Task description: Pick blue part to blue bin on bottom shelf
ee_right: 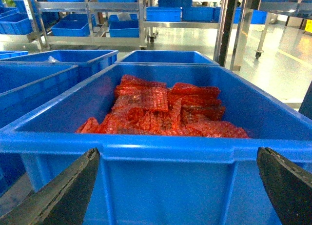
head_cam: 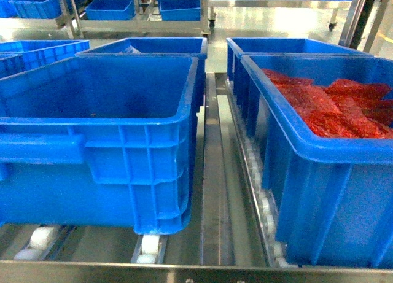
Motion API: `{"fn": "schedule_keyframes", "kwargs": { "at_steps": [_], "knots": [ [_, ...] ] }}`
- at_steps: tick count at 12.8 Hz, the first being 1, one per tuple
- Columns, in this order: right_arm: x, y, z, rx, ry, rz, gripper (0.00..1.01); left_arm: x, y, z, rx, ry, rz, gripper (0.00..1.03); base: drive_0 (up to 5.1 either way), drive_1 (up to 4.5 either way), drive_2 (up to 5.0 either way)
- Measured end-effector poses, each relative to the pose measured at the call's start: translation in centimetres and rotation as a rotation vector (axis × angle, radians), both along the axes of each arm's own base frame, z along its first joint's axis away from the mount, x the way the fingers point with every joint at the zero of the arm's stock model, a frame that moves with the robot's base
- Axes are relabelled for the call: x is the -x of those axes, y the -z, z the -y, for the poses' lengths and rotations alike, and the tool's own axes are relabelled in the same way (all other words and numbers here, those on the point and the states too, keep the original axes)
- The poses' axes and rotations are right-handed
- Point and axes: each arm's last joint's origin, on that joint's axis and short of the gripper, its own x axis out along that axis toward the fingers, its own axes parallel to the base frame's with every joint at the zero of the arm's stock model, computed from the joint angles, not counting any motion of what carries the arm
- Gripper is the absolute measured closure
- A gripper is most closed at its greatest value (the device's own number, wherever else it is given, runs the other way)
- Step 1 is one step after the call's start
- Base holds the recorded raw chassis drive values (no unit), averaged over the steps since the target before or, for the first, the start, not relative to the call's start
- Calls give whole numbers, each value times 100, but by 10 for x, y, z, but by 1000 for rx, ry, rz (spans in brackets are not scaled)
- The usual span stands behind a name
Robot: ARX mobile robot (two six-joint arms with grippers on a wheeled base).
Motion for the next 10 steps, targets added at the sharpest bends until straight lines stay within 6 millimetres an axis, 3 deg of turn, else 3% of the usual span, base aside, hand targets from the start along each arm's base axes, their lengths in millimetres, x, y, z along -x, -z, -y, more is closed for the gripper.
{"fn": "schedule_keyframes", "kwargs": {
  "at_steps": [6,10],
  "knots": [
    [0,0,0,0,0,3,3,0,0,0,0,0,0,59,3,409,-403],
    [0,0,0,0,0,2,3,0,0,0,-1,0,-2,59,0,0,0]
  ]
}}
